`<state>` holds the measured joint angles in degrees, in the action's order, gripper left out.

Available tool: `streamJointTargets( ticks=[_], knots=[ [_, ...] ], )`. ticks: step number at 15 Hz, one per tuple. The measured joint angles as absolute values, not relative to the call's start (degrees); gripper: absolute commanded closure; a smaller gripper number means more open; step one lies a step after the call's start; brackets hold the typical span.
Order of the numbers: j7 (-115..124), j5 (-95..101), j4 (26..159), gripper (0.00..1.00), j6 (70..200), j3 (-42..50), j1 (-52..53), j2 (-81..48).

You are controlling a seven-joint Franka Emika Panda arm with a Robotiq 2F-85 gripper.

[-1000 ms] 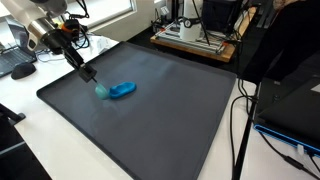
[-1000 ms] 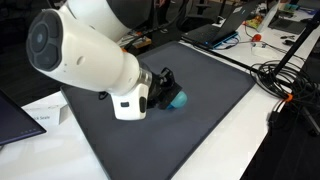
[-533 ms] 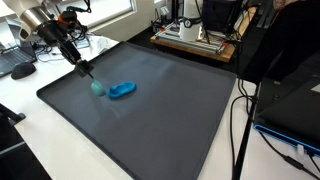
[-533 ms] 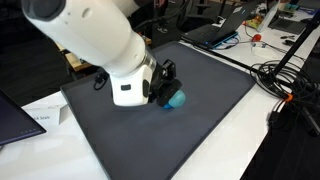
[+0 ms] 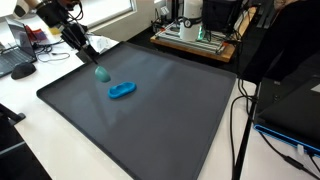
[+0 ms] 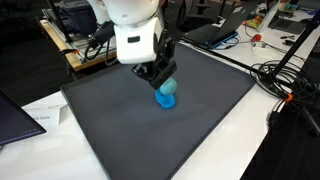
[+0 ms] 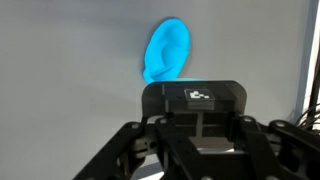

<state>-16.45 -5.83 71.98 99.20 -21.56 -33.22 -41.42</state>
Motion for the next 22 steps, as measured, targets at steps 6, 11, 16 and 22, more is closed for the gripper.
streamJointTargets(
  ticks=[6, 11, 16, 22],
  knots=[
    [-19.1, -7.8, 86.8, 0.78, 100.8, -9.0, -24.4, -27.1],
    [-19.5, -7.2, 97.5, 0.78, 101.6, -2.9, -17.4, -17.6],
    [-23.0, -6.2, 104.8, 0.78, 101.6, -0.7, -13.0, -8.9],
    [-26.4, -4.4, 111.4, 0.78, 101.6, 1.1, -10.0, 2.2]
  ],
)
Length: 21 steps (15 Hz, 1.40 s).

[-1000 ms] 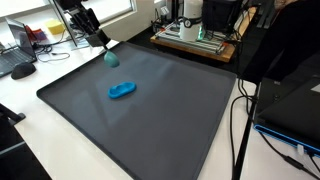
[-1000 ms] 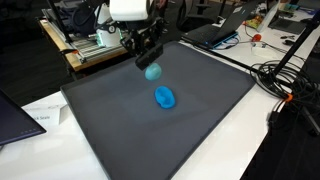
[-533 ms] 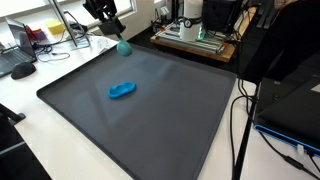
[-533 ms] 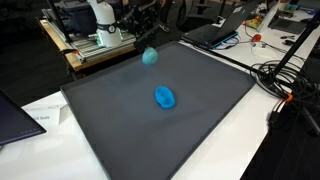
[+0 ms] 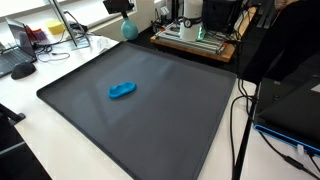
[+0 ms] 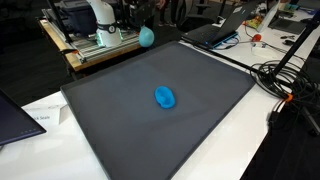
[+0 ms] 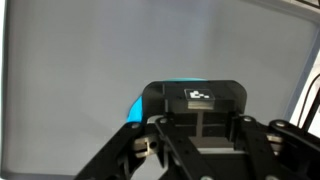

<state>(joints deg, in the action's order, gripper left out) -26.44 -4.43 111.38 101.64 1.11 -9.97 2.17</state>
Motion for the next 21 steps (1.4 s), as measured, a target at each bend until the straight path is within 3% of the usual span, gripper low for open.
streamJointTargets(
  ticks=[9, 21],
  knots=[
    [-30.5, -8.1, 118.9, 0.78, 107.1, 6.4, -6.9, 16.0],
    [-36.6, -14.6, 125.1, 0.78, 113.5, 11.3, -3.4, 22.1]
  ],
)
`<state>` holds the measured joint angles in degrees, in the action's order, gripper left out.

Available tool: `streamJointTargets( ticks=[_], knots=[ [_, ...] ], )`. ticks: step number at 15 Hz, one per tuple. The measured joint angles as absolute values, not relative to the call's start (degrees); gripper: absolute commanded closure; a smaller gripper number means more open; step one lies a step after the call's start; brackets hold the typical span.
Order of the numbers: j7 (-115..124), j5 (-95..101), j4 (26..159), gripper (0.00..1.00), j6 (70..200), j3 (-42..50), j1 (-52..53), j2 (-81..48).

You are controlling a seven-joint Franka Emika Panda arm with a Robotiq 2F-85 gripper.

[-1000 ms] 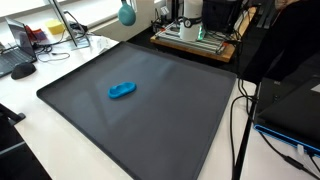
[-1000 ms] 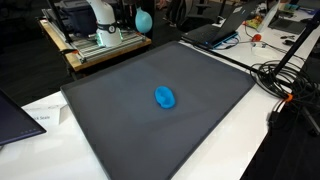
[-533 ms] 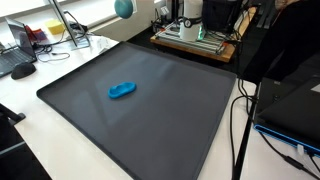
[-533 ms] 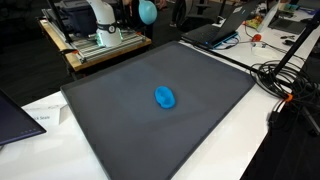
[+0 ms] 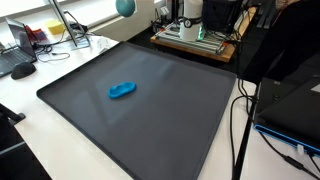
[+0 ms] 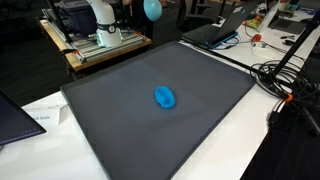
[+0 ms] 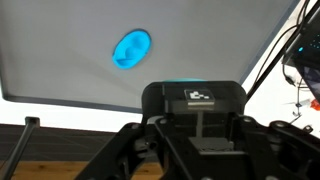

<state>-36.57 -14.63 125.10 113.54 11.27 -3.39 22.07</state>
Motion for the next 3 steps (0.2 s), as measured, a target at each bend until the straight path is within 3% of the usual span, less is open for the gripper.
streamJointTargets(
  ticks=[3],
  knots=[
    [-37.3, -14.7, 126.1, 0.78, 114.7, 11.4, -3.2, 22.6]
  ],
)
